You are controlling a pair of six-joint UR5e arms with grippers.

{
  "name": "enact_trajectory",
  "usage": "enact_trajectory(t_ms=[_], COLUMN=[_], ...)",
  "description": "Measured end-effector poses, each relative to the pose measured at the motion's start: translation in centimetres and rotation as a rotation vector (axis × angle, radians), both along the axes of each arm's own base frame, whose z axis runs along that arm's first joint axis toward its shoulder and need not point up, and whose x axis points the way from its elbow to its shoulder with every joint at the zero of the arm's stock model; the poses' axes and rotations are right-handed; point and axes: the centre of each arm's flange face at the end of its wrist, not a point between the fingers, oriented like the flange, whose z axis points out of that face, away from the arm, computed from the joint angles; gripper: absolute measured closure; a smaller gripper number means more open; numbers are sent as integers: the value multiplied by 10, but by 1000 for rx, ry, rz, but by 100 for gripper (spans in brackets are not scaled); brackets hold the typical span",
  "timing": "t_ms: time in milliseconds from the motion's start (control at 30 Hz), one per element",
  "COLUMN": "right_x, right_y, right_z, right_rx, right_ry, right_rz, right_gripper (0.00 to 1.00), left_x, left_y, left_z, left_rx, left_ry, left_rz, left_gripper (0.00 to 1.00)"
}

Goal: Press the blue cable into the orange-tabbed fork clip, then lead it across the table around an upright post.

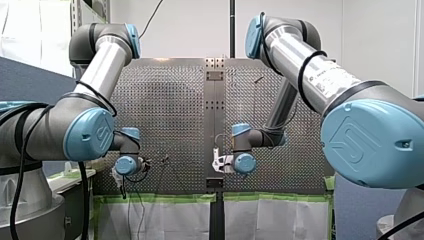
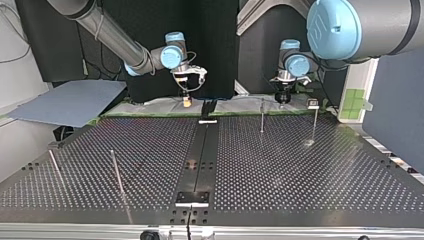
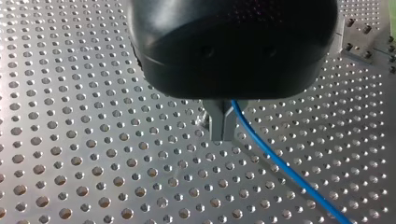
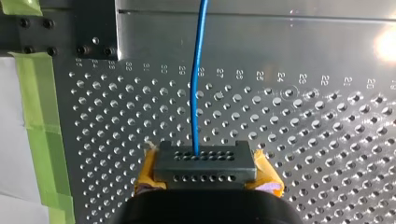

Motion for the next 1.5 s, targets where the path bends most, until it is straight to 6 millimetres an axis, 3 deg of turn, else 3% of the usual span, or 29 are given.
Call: enact_trajectory(t_ms=[700, 1500], right_x=[-12, -12], right_y=[-18, -56], right_z=[1, 25], right_rx=[-4, -25], right_ry=[-3, -22], right_rz=[-30, -63], right_gripper=[100, 100], left_x=[17, 36], left_y=[1, 5], left_z=[7, 16], left_rx=[-17, -22], left_ry=[-30, -66], left_rz=[1, 16], left_gripper=[100, 100])
